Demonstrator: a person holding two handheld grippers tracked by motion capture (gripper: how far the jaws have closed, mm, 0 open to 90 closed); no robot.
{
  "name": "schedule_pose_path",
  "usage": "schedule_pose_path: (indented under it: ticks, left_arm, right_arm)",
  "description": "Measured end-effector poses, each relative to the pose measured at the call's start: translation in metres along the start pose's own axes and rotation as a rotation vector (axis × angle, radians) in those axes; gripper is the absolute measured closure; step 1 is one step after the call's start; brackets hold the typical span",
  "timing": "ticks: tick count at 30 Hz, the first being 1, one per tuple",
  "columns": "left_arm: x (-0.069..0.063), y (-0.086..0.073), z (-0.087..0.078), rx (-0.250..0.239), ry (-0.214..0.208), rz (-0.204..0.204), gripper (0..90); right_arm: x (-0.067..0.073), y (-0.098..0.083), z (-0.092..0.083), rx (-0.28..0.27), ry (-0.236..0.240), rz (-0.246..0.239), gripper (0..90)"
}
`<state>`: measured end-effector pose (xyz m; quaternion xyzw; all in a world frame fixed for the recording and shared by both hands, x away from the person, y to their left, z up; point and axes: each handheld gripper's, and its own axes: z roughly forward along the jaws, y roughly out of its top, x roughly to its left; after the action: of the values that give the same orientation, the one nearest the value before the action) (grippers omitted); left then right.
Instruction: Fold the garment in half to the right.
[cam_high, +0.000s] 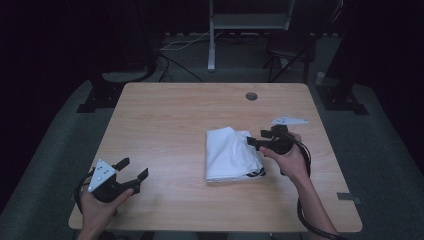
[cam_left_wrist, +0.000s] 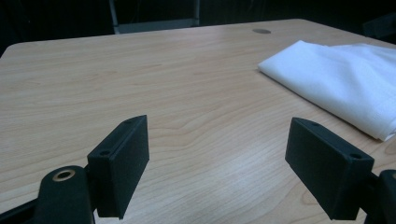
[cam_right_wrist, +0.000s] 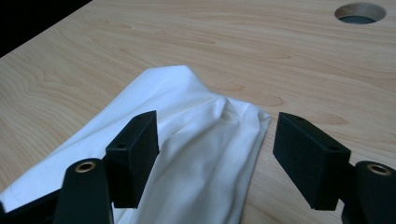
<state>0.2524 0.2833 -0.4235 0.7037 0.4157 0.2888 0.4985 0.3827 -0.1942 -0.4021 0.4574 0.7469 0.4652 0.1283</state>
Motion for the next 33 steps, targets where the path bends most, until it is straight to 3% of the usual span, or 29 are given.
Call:
schedule_pose_path:
  ticks: [3, 14, 33]
  left_arm:
    - [-0.002, 0.000, 0.000, 0.002, 0.004, 0.021, 21.3]
    - [-0.006, 0.003, 0.000, 0.001, -0.001, 0.040, 21.3]
    - [-0.008, 0.000, -0.002, 0.010, -0.003, 0.053, 21.3]
  right_arm:
    - [-0.002, 0.002, 0.007, 0.014, 0.001, 0.010, 31.8]
    - [-0.013, 0.008, 0.025, 0.038, 0.022, 0.062, 35.5]
    - [-0.009, 0.016, 0.049, 0.107, 0.023, 0.051, 38.0]
